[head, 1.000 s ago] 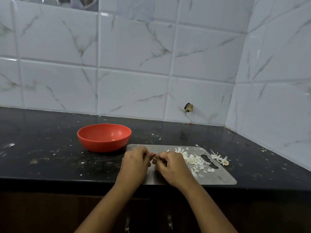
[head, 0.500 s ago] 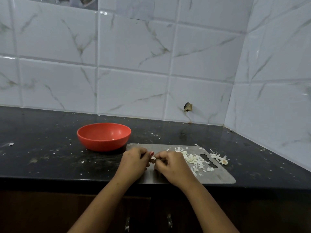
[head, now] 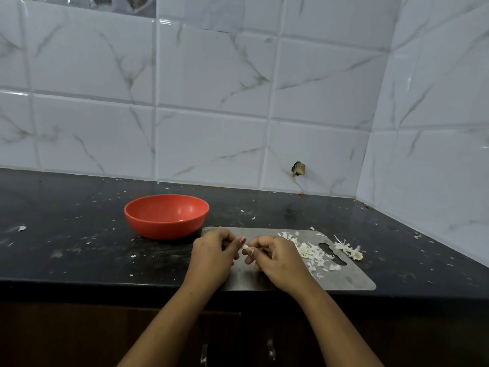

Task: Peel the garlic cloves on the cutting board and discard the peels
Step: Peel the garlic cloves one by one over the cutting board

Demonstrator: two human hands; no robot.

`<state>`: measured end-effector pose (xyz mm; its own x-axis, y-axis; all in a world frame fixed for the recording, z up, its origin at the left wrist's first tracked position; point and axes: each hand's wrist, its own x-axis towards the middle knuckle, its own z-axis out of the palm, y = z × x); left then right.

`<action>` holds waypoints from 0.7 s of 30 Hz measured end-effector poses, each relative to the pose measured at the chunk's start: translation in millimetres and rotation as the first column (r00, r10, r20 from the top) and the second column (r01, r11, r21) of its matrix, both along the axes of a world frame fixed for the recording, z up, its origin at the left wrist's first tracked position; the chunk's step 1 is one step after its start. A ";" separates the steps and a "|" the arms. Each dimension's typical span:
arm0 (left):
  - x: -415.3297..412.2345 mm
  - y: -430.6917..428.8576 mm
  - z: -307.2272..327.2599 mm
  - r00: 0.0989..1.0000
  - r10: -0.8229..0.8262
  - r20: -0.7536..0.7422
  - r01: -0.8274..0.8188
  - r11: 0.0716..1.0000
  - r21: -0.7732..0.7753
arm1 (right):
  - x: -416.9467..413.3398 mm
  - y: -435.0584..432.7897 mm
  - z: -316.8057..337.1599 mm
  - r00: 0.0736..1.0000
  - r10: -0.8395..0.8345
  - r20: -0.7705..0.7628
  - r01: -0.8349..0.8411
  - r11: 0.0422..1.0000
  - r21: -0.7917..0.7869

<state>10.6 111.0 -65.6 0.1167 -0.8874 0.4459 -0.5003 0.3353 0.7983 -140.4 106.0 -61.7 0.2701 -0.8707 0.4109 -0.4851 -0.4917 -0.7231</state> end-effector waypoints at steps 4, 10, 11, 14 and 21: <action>-1.8 0.2 -2.2 1.000 0.006 -0.019 -0.007 0.999 -0.050 | -0.4 -0.6 0.3 1.000 0.006 -0.012 -0.006 1.000 0.029; -2.2 1.1 -2.1 1.000 0.016 -0.011 -0.017 0.998 -0.055 | 0.9 2.6 2.1 1.000 0.010 -0.017 -0.009 0.999 0.030; -2.5 2.0 -1.8 1.000 0.018 -0.012 -0.019 0.998 -0.055 | 1.5 3.6 2.6 1.000 0.002 -0.013 -0.002 1.000 0.026; -4.1 5.6 -0.7 1.000 0.018 -0.018 -0.019 0.998 -0.063 | 2.4 8.4 4.7 1.000 -0.022 0.016 0.021 1.000 0.016; -7.1 12.1 4.1 0.998 -0.049 0.031 0.050 0.998 -0.029 | 5.4 10.0 5.2 0.994 -0.038 0.105 0.034 0.999 0.037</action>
<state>3.5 123.2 -61.6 0.0593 -0.8781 0.4748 -0.5066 0.3833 0.7723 -135.0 116.0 -56.5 0.1951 -0.8933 0.4050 -0.4216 -0.4492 -0.7877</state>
